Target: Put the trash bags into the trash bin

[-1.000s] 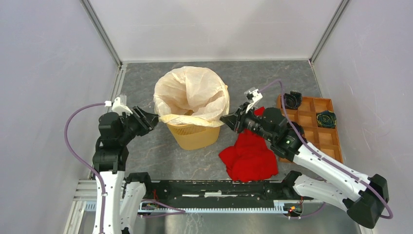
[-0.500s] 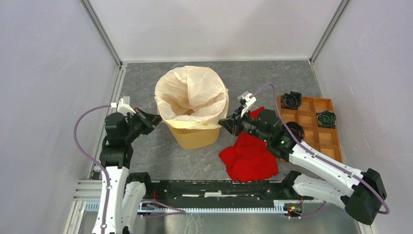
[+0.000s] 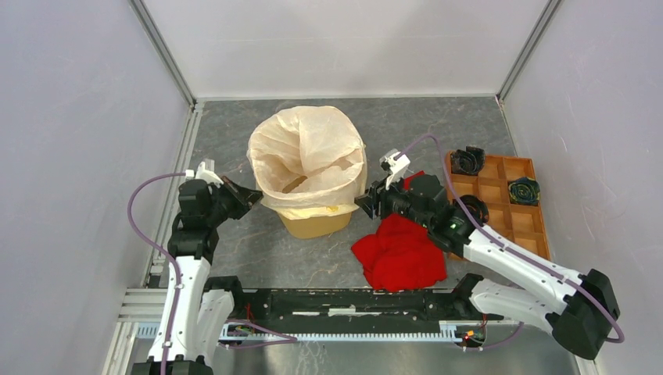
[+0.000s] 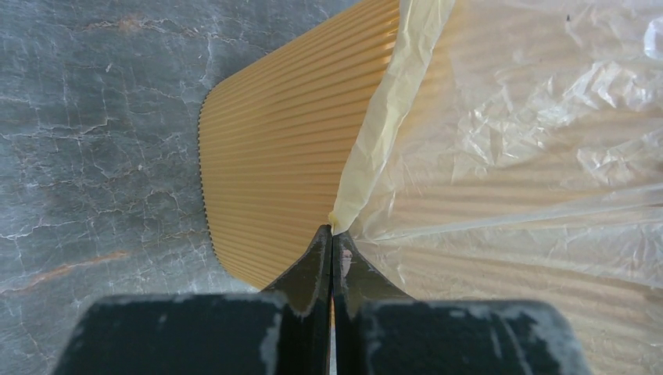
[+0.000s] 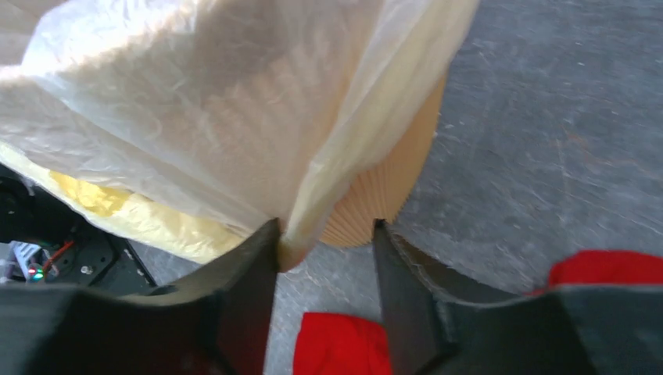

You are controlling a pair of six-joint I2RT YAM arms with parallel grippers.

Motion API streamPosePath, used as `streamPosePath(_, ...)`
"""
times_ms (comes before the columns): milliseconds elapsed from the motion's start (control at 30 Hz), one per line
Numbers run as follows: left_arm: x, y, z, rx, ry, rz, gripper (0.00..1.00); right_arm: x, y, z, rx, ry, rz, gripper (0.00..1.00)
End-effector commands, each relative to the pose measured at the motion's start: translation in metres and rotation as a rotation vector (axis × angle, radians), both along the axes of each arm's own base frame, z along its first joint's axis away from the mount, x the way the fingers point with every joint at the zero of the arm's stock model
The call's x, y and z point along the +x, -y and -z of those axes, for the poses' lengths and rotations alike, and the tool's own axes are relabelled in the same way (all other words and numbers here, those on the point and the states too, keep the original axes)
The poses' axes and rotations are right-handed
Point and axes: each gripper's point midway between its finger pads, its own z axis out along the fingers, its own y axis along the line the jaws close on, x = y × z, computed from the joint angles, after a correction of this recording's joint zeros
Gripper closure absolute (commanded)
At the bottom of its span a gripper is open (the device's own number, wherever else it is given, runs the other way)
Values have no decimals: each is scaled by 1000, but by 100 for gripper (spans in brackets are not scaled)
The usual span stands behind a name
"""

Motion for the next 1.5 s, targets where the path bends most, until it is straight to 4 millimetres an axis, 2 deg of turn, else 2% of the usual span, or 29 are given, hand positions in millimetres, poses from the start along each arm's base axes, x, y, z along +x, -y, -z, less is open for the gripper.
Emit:
streamPosePath(0,4,-3,-1,61,32,27,98,0,29,-31,-110,96,44,42)
streamPosePath(133,6,-5,11,82,-5,28,98,-4,48,-64,-100,157,90,27)
streamPosePath(200,8,-8,14,98,-15,22,98,-2,50,-78,-59,158,86,26)
streamPosePath(333,14,-12,13,119,-24,11,98,26,51,-97,78,110,29,26)
streamPosePath(467,19,-10,9,112,-25,23,98,47,45,-126,271,112,-58,21)
streamPosePath(567,22,-6,8,97,-17,43,98,66,41,-133,391,59,-119,21)
streamPosePath(633,23,-4,8,89,-14,57,98,70,34,-137,470,8,-179,21)
streamPosePath(767,26,-1,9,81,-14,78,98,74,27,-137,585,-43,-239,23)
streamPosePath(867,27,0,10,73,-15,79,98,80,23,-130,621,-85,-253,35)
streamPosePath(1000,28,1,6,66,-3,80,98,86,19,-127,655,-105,-270,40)
streamPosePath(1033,28,1,6,67,0,77,98,87,19,-126,659,-110,-270,45)
streamPosePath(1100,28,1,4,68,3,78,98,91,16,-120,664,-133,-270,61)
streamPosePath(1167,28,1,3,67,6,80,98,90,11,-115,670,-152,-289,67)
streamPosePath(1400,30,3,5,55,6,87,98,92,8,-94,667,-181,-260,67)
streamPosePath(1467,32,3,5,49,6,87,98,94,6,-88,665,-194,-256,78)
